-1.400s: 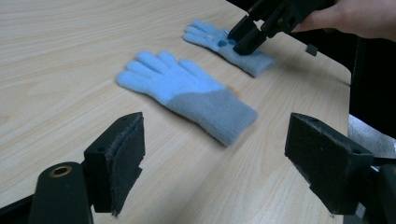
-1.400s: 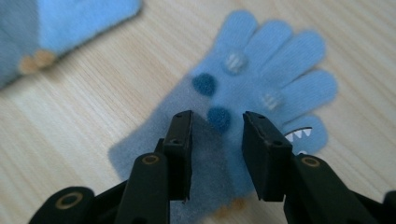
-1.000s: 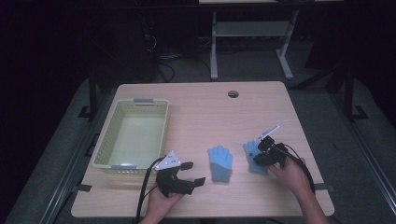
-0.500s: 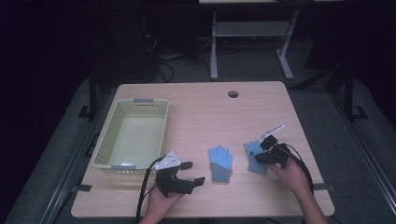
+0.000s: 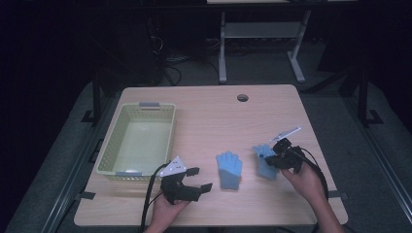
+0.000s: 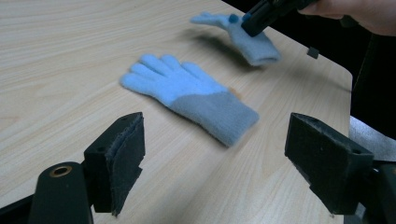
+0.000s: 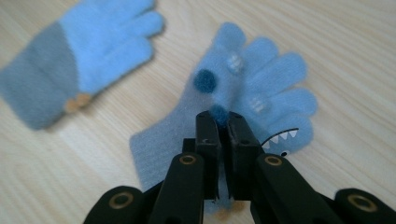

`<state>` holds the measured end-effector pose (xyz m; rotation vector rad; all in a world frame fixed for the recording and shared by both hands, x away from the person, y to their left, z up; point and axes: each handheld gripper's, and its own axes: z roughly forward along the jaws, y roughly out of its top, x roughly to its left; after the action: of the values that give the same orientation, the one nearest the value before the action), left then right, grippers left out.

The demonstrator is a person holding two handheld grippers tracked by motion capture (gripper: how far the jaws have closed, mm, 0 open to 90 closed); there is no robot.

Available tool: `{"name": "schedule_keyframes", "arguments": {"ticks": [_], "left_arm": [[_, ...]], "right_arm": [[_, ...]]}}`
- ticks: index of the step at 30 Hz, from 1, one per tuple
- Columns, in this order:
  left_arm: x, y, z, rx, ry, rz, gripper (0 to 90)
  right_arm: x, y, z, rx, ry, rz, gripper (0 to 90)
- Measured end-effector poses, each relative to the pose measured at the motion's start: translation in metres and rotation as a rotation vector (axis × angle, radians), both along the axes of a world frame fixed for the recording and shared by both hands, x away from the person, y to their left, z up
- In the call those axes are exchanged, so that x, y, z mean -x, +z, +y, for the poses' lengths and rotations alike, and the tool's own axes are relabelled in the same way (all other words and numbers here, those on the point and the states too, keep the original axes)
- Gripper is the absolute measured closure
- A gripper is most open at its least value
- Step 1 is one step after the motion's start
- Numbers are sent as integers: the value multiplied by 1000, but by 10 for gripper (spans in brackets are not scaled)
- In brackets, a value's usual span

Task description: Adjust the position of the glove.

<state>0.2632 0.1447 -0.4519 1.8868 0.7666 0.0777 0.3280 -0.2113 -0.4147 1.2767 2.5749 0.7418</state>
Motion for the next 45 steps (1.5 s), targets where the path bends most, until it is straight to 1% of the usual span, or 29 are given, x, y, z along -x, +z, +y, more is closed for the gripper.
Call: {"name": "schedule_keyframes", "arguments": {"ticks": [2, 4, 7, 8, 9, 14, 17, 21, 24, 29, 32, 35, 36, 38, 40, 45], "left_arm": [[0, 0, 0, 2, 1, 0, 197], [0, 0, 0, 1, 0, -2, 197], [0, 0, 0, 0, 1, -3, 197], [0, 0, 0, 0, 1, -3, 197], [0, 0, 0, 0, 1, -3, 197], [0, 0, 0, 0, -1, -4, 197], [1, 1, 0, 0, -1, -5, 197], [1, 1, 0, -1, -2, -8, 197], [1, 1, 1, 4, 3, -11, 197], [0, 1, 2, 1, 3, -11, 197], [0, 1, 2, -4, -1, -12, 197], [0, 1, 3, 0, 2, -14, 197], [-1, 2, 3, 0, 3, -13, 197], [-1, 2, 3, -1, 3, -13, 197], [-1, 2, 3, -3, 3, -15, 198], [-1, 2, 3, -8, 0, -18, 198]], "right_arm": [[1, 5, 2, -2, 10, -9, 851], [3, 10, 7, -17, 21, -18, 851], [5, 17, 17, -22, 48, -37, 851], [6, 20, 23, -24, 62, -42, 851], [6, 20, 23, -24, 62, -42, 851], [7, 24, 41, -23, 103, -42, 850], [7, 24, 48, -30, 121, -28, 850], [7, 23, 57, -33, 135, -26, 850], [7, 23, 64, -48, 150, -25, 850], [6, 24, 72, -50, 165, -26, 848], [6, 21, 81, -56, 177, -21, 848], [6, 20, 85, -57, 184, -15, 848], [6, 18, 89, -51, 189, -7, 847], [6, 17, 90, -47, 192, -6, 846], [7, 17, 95, -33, 201, -10, 846], [8, 16, 100, -29, 211, -3, 844]]}}
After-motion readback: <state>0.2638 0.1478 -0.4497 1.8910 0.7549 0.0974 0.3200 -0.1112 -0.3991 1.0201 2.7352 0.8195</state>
